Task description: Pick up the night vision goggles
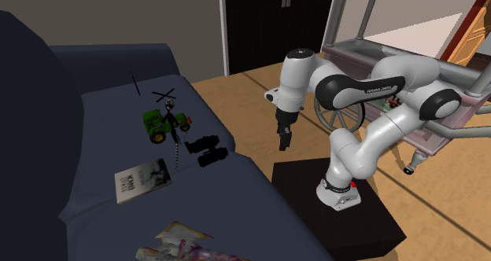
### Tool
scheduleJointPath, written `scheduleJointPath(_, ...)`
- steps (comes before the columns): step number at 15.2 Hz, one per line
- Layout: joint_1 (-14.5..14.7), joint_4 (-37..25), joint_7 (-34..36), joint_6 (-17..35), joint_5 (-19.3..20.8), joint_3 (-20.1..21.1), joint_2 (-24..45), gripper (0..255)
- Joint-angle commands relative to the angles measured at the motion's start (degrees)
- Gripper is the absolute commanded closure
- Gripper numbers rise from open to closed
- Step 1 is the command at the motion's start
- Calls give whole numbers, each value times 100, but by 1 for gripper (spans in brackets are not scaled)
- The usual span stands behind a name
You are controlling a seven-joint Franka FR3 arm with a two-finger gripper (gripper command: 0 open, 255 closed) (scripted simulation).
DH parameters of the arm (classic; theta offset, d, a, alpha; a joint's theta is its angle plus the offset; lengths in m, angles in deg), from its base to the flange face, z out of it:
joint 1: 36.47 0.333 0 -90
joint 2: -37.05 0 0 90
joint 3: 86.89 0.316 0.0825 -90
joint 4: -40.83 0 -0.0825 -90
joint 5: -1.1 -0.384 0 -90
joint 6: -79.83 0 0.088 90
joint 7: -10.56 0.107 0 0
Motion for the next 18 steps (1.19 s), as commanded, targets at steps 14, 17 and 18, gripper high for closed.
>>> scheduleJointPath(14,198,-1829,-2318,931,255,-974,2680,0)
scheduleJointPath(17,227,-2461,-2840,987,159,-1109,3361,0)
scheduleJointPath(18,231,-2691,-3011,990,117,-1145,3592,0)
